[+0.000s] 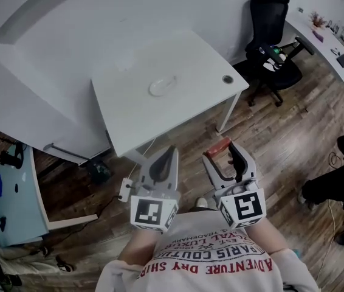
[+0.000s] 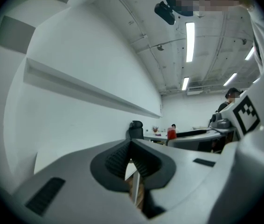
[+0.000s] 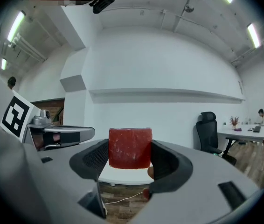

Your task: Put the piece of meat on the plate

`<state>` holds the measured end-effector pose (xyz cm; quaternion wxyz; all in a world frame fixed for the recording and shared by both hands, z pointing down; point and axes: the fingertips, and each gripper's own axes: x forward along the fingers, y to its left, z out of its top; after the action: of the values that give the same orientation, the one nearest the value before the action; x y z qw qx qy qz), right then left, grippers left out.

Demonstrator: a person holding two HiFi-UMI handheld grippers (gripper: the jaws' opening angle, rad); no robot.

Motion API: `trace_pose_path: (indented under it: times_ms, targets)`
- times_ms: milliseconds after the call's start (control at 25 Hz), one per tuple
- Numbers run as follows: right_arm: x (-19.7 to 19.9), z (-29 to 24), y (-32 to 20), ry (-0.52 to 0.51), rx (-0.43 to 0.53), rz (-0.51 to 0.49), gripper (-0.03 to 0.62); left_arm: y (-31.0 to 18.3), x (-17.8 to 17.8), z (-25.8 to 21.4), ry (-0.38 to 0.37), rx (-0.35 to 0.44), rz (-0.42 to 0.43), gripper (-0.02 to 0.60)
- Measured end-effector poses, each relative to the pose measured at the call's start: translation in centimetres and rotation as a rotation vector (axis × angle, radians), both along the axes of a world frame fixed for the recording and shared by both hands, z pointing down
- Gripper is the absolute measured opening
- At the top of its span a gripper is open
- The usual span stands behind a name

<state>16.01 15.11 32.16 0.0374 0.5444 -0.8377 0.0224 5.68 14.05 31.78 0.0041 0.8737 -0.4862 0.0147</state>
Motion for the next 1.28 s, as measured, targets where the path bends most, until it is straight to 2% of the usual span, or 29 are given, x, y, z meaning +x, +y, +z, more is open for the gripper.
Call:
trace_pose_path:
  times_ms: [240,400,600,800,1120,1280]
  targets:
    - [4.7,0.8,-2.6,-0.008,-0.023,-0.025,0.285,-2.4,5.4,0.9,-0.028,-0.025,0.023,0.006]
    - [5.6,2.0,-4.3,-0.009,-0.043,-0.039,0.285,-4.1,6.4,1.7,-0.024,-0.044,0.012,0.006]
    - [5.5,3.1,-7.6,0.015,-0.061,-0.044,0.285,-7.4,6.1,2.6,-0.026,-0.060,0.007,0.006]
    - [4.5,3.5,-12.9,0.036,-0.069,-0.026,0.285,-13.1,5.3,3.6,-0.042,-0.071,0.032,0.006]
    - [1.9,3.2,-23.9,0.043,-0.089,0.028,0.285,-24.2,3.9,3.0,-0.044,-0.081,0.131,0.006]
    - [-0.3,2.9,-29.4,0.054,-0.100,0.045,0.285,-30.2,1.9,2.8,-0.068,-0.053,0.172,0.006]
